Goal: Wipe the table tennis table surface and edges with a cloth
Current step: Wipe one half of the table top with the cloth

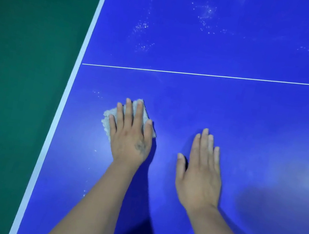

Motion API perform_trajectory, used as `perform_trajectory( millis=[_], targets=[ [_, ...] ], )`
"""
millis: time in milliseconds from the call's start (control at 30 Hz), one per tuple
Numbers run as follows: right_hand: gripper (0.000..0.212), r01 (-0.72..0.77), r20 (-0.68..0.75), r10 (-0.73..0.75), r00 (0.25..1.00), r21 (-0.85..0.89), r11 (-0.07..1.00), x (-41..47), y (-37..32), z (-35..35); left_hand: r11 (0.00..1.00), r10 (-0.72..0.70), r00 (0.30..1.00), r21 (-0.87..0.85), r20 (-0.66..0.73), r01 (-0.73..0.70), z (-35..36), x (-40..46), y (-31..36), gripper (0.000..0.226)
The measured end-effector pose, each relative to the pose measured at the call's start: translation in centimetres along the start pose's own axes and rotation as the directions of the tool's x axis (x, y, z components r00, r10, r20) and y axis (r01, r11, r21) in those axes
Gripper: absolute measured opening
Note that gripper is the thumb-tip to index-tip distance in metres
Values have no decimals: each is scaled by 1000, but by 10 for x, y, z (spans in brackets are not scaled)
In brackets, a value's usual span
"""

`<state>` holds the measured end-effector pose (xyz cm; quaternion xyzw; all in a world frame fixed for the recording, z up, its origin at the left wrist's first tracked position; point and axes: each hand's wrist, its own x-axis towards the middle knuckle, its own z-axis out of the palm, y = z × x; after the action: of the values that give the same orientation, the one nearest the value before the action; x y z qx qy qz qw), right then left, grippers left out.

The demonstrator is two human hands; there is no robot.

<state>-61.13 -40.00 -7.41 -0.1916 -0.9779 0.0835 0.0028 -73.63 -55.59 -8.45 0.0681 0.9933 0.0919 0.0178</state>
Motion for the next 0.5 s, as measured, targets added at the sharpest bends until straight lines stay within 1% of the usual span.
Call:
perform_trajectory(
  millis=[100, 200, 267, 333, 400, 500],
  targets=[
    [74, -30, 35, 31, 999, -34, 999, -2, -8, 9, 998, -53, 998, -16, -21, 52, 1, 50, -9, 67],
    [75, -26, 36, 28, 999, -66, 997, -1, -7, 10, 994, -113, 993, -19, -35, 112, 2, 97, -1, 65],
    [75, -30, 25, 32, 999, -71, 997, 0, -7, 11, 994, -103, 994, -32, -20, 102, 2, 123, 14, 65],
    [75, -30, 14, 32, 999, -75, 997, 0, -8, 12, 999, -28, 1000, -41, 14, 29, 3, 140, 31, 65],
    [75, -30, 12, 31, 999, -77, 997, 0, -9, 12, 996, 87, 995, -25, 40, -86, 5, 143, 45, 65],
    [75, -30, 16, 31, 999, -76, 997, 0, -11, 11, 955, 295, 955, -1, 37, -296, 7, 120, 58, 68]
  ],
)
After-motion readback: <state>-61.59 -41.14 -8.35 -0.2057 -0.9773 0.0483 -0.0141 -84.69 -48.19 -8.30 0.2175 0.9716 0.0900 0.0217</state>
